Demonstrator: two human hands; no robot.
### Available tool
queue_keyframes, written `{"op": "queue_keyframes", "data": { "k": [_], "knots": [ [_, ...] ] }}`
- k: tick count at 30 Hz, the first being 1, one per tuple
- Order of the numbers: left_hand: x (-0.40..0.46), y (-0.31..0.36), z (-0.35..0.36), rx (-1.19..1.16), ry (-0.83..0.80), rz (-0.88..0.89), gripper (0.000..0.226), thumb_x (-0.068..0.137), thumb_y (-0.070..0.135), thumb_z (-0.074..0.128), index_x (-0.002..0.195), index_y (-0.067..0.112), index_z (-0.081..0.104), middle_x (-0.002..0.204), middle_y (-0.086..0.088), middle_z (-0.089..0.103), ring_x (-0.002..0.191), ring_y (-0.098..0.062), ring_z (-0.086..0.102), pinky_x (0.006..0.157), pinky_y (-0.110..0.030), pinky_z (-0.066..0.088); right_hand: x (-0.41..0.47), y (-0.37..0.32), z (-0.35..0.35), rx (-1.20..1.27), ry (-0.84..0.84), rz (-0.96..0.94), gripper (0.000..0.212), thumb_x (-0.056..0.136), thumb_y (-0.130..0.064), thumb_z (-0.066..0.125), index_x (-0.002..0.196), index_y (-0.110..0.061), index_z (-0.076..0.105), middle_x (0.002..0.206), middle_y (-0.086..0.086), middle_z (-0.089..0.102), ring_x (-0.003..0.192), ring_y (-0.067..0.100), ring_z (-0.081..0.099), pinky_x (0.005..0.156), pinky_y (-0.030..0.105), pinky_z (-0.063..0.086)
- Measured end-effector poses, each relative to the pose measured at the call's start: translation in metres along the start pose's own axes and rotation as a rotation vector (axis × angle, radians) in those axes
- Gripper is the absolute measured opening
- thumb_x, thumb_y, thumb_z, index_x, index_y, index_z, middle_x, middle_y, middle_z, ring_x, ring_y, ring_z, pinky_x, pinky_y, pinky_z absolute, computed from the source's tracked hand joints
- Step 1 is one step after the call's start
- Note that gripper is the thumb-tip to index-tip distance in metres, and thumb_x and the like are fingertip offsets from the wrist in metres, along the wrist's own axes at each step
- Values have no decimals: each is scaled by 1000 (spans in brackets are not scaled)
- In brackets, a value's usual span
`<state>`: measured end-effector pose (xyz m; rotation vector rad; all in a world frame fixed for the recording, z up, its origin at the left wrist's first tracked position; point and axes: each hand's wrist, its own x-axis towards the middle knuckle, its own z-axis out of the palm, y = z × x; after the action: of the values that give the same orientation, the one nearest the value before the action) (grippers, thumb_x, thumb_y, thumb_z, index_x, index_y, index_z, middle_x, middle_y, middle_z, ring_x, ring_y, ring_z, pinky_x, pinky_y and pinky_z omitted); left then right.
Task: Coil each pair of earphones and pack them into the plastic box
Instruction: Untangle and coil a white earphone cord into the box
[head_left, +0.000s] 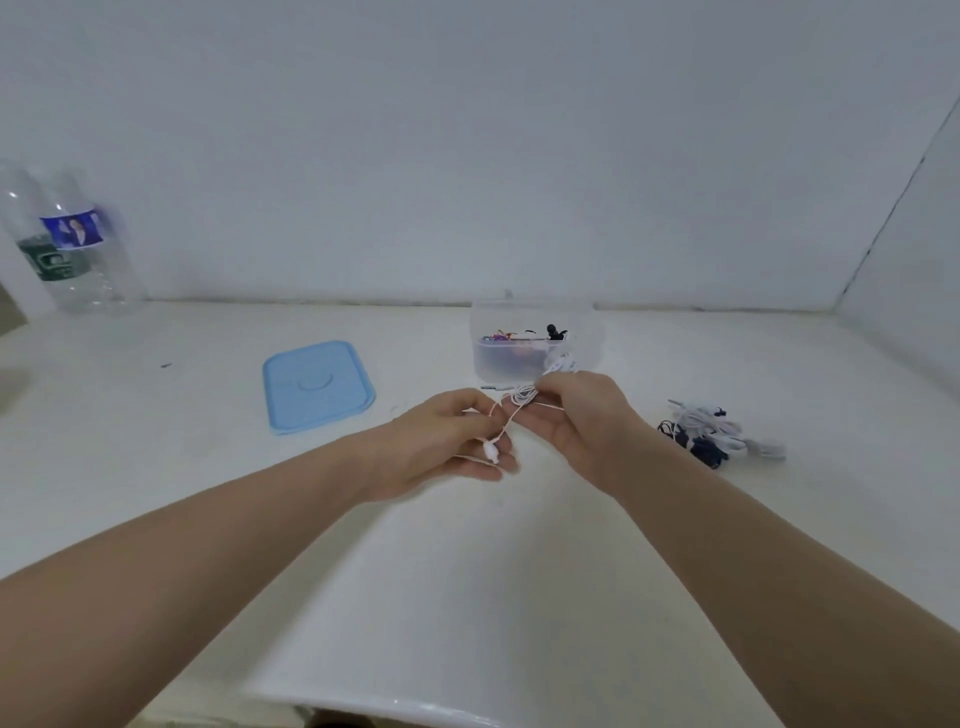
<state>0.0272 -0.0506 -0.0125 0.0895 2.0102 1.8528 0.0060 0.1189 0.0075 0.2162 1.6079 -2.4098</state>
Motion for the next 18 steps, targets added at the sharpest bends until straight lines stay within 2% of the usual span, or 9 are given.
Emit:
{"op": "queue_keyframes", "data": {
  "k": [1,3,4,6,8,11,14,16,18],
  "knots": [
    [0,-2,-2,6,15,-6,4,103,13,56,102,9,57,82,-5,68,76,-18,72,84,-38,61,2,5,1,-17,31,2,18,93,10,45,105,10,58,94,27,63,76,31,71,79,38,63],
    [2,-5,-7,39,57,-13,12,103,13,54,92,12,57,75,-2,61,60,-13,59,67,-32,53,7,15,0,-146,130,-16,12,90,6,52,101,2,56,100,27,64,83,30,69,80,37,62],
    [3,-7,-9,48,80,-14,15,103,12,53,89,12,57,74,-2,58,56,-12,52,62,-29,47,8,19,0,-271,188,-36,15,88,3,55,101,-3,54,104,23,65,86,28,68,78,36,61],
    [5,-9,-12,50,119,-10,16,103,11,52,89,10,60,71,-3,55,53,-12,43,58,-26,39,4,27,0,-577,250,-107,33,85,-6,60,114,-14,47,108,9,62,88,22,64,75,34,56],
    [10,-10,-14,42,138,6,18,103,11,51,92,6,64,70,-3,53,54,-14,40,57,-26,37,0,32,1,-792,212,-224,53,83,-7,60,131,-19,39,113,3,57,95,21,58,74,30,44],
    [15,-11,-16,49,156,29,23,104,12,48,97,2,67,70,-5,53,55,-15,40,55,-27,35,-2,38,2,-894,99,-354,69,80,-2,59,143,-20,36,127,2,48,111,17,46,86,27,36],
    [16,-10,-19,103,134,52,35,104,16,40,102,-5,68,65,-2,57,56,-17,42,56,-30,38,-4,40,4,-1059,65,-645,65,78,-10,58,141,-17,46,135,0,49,130,17,39,109,28,30],
    [17,-8,-21,129,119,65,39,104,18,37,102,-6,68,63,-2,58,57,-19,45,58,-30,41,3,40,6,-1210,47,-816,56,78,-19,57,134,-18,56,129,-2,58,131,19,44,112,25,24],
    [19,-7,-23,126,145,81,36,103,15,38,93,-1,69,69,-13,54,58,-21,48,58,-30,43,9,39,12,-1282,-58,-757,48,83,-20,59,131,-22,58,123,-3,64,124,19,52,108,26,31]
  ]
}}
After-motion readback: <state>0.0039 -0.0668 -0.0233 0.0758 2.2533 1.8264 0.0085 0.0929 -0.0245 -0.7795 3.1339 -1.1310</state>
